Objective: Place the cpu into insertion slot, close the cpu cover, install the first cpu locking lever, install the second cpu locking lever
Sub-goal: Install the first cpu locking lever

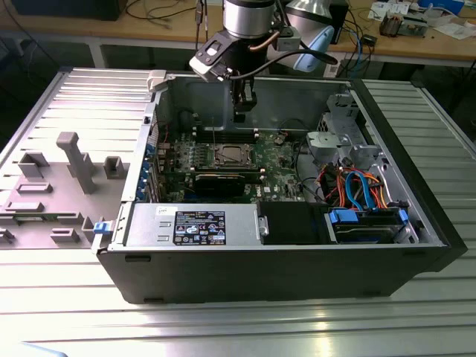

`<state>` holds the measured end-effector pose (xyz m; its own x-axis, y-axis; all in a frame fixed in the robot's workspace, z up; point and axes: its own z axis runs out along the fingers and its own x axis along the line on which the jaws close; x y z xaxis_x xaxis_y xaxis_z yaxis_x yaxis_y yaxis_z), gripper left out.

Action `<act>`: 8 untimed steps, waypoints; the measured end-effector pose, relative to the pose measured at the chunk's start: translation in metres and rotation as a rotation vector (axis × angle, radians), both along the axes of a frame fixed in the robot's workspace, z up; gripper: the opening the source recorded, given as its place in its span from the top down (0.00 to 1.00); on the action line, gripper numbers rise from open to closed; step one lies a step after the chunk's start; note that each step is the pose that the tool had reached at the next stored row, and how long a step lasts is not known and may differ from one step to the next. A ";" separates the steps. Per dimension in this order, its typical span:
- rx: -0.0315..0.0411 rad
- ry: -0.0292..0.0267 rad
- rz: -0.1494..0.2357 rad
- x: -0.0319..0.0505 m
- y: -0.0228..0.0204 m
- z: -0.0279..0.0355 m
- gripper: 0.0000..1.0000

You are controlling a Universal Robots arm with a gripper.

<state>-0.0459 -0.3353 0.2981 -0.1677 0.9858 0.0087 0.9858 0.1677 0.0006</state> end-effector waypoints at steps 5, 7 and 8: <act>0.0001 0.0000 0.079 0.0000 0.0000 -0.0002 0.89; 0.0003 -0.0002 0.111 0.0000 0.0000 -0.0006 0.89; 0.0001 -0.0001 0.127 0.0000 0.0000 -0.0009 0.89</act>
<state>-0.0459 -0.3353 0.2972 -0.2911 0.9566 0.0089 0.9567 0.2911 0.0007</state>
